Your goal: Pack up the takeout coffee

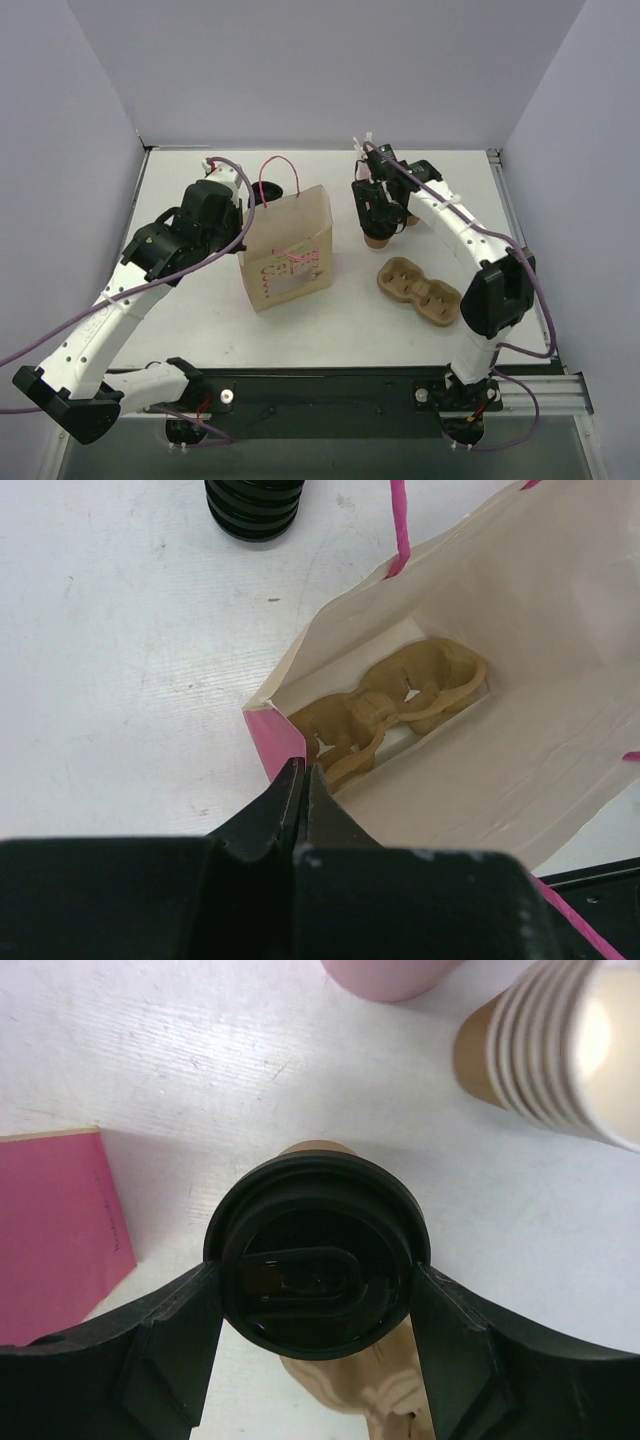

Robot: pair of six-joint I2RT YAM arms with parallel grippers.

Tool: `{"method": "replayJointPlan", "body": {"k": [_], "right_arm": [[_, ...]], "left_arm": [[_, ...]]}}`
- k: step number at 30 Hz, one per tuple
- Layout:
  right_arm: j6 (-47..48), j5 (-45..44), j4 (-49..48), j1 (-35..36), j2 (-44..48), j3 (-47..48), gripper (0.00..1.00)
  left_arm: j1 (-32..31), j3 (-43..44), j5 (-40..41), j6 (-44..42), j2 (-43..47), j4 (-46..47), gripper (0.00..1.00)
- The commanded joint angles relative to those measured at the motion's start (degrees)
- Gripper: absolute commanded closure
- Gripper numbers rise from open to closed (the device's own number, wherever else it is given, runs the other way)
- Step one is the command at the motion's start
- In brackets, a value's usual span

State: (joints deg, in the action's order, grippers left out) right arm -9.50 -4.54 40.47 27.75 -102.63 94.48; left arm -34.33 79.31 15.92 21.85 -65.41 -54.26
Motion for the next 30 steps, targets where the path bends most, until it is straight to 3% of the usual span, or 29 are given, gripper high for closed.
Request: {"method": "replayJointPlan", "body": {"k": [1, 13, 20, 30], "right_arm": [[-1.75, -3.73, 5.67, 2.22, 11.47, 7.89, 0.44], [1.94, 0.92, 3.92, 13.28, 16.32, 25.49, 0.46], [5.01, 7.52, -0.57, 18.65, 15.27, 23.91, 0.46], [10.71, 4.81, 0.49, 25.25, 14.74, 16.36, 0.48]], "left_arm": [[0.93, 2.69, -0.01, 1.71, 0.01, 0.2, 1.0], [1.89, 1.73, -3.18, 1.97, -0.6, 3.37, 1.0], [1.89, 2.34, -5.81, 1.71, -0.6, 6.53, 1.0], [1.89, 3.41, -12.31, 2.59, -2.36, 13.91, 1.0]]}}
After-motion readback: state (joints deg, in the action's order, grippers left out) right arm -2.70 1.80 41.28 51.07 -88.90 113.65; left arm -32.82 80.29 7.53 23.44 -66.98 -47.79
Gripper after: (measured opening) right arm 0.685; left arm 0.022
